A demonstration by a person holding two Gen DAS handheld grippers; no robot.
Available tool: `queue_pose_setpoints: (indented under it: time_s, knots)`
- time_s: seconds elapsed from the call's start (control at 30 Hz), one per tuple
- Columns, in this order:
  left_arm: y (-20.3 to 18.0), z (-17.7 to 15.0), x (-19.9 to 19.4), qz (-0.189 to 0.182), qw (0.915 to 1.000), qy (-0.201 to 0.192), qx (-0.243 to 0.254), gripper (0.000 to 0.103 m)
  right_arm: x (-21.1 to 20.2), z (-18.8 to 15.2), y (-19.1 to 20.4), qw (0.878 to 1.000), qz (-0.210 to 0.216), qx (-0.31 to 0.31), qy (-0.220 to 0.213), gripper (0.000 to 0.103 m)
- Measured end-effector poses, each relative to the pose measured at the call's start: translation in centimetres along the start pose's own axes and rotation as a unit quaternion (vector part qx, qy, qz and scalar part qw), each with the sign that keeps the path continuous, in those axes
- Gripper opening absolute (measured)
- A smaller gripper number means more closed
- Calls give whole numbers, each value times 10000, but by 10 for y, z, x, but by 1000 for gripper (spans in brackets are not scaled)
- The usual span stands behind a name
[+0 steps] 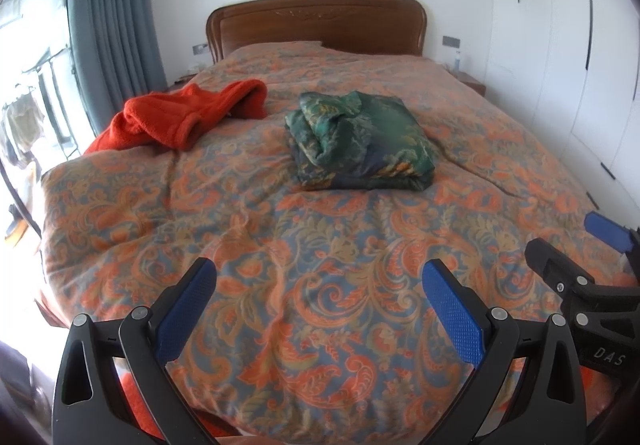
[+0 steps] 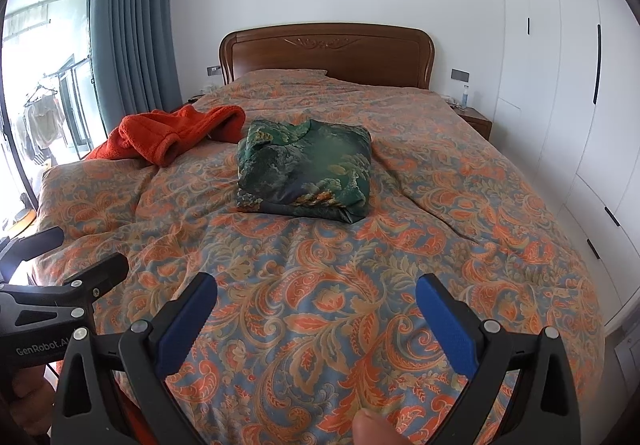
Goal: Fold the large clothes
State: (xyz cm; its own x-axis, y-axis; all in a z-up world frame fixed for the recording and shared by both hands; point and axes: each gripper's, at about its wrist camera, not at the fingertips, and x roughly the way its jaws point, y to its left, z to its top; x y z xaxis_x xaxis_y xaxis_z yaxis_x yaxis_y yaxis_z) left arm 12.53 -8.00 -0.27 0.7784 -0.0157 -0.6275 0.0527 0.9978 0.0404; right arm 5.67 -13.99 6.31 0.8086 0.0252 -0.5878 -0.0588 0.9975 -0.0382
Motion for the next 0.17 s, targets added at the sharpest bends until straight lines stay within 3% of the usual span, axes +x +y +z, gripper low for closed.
queue_pose_setpoints:
  time_s: [0.17]
  knots:
    - [4, 1, 0, 67, 9999, -39, -91, 103, 0, -1, -2, 10000, 16, 21, 4, 101]
